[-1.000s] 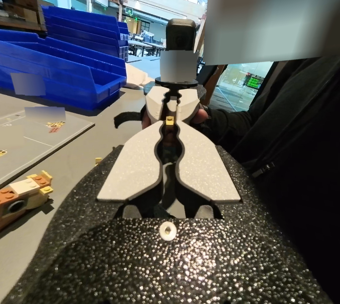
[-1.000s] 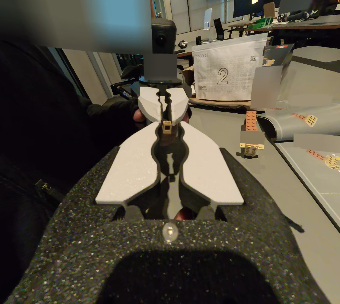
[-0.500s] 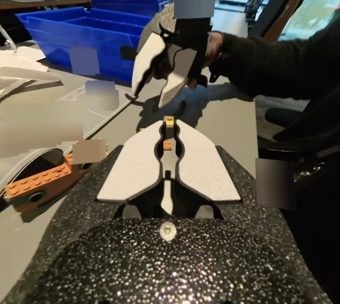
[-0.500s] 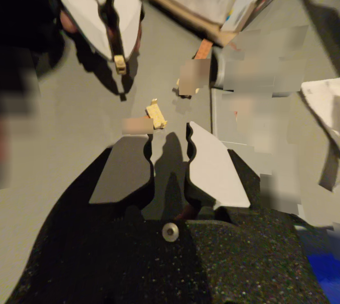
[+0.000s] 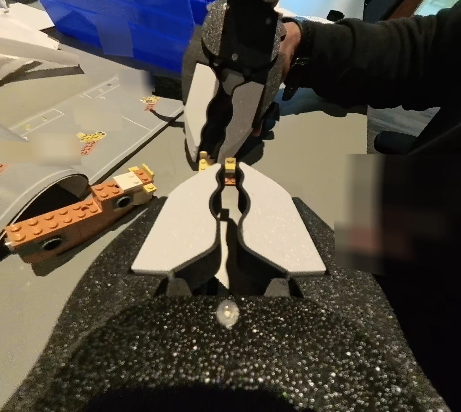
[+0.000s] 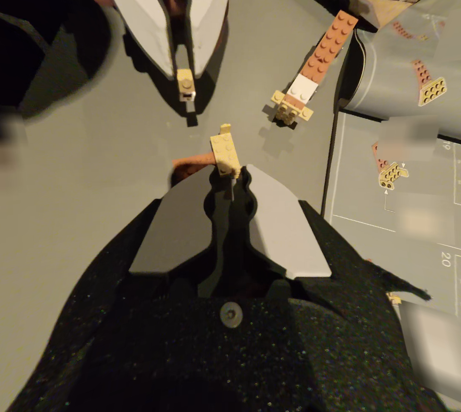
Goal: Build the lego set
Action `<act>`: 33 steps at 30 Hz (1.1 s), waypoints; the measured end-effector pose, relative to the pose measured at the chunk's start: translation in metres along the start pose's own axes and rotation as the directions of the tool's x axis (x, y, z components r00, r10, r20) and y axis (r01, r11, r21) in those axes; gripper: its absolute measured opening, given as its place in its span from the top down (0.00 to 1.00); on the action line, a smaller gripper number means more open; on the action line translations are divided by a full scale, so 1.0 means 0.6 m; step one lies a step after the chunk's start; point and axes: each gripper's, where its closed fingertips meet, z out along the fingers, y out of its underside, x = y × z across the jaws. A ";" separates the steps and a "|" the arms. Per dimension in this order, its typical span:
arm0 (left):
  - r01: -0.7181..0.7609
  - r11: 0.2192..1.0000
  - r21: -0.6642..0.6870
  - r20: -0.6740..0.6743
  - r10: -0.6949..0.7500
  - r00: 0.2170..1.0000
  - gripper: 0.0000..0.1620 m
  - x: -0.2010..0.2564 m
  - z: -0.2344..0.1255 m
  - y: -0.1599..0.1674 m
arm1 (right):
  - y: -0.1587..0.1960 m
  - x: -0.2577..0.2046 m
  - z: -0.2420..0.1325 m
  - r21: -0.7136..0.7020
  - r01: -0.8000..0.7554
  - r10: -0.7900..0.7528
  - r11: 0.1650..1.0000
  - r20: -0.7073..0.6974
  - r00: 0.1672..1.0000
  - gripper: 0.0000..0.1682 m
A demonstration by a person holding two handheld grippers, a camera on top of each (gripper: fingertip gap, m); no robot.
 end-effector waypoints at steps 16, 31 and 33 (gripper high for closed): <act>0.127 0.983 0.133 -0.013 -0.126 0.992 0.96 -0.005 0.001 -0.032 | -0.058 -0.007 -0.046 0.214 -0.342 0.312 0.915 0.161 0.936 0.90; 0.037 0.998 0.049 0.057 -0.040 0.998 0.96 0.005 0.023 -0.032 | -0.060 -0.012 -0.065 0.252 -0.364 0.333 0.897 0.156 0.930 0.90; 0.021 0.999 0.038 0.074 -0.024 0.997 0.96 0.005 0.024 -0.033 | -0.061 -0.012 -0.067 0.256 -0.355 0.327 0.899 0.143 0.934 0.90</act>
